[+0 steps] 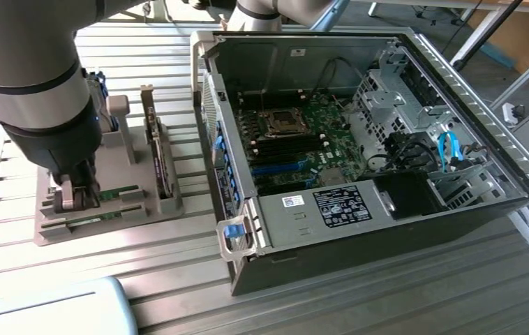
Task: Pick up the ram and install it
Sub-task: 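Pick up the ram and move it above insertion slot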
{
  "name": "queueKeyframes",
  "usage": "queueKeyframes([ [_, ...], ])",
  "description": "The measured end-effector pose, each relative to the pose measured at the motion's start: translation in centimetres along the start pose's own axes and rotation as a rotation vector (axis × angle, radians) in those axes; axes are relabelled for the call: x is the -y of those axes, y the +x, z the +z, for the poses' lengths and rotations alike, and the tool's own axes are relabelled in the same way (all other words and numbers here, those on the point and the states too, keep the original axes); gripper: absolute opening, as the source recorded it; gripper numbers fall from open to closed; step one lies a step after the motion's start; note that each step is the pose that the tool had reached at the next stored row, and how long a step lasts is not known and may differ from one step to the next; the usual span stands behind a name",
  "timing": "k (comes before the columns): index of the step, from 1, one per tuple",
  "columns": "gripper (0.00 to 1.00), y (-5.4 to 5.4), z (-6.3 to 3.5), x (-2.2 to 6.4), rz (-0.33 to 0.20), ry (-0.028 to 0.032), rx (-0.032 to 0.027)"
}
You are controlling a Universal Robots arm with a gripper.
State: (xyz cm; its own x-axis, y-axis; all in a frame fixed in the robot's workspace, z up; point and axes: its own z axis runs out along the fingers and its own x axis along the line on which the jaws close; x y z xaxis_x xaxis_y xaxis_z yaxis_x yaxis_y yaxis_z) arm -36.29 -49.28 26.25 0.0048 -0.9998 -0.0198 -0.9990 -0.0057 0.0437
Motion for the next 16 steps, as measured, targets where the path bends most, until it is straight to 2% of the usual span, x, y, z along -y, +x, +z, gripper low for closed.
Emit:
queueKeyframes([
  [4, 0.30, 0.0, 0.81, 0.04, -0.007, -0.0002, -0.0004],
  [9, 0.30, 0.1, 1.63, 0.08, -0.063, -0.0013, -0.0027],
  [16, 0.30, 0.1, 2.72, 0.12, -0.081, -0.0016, -0.0035],
])
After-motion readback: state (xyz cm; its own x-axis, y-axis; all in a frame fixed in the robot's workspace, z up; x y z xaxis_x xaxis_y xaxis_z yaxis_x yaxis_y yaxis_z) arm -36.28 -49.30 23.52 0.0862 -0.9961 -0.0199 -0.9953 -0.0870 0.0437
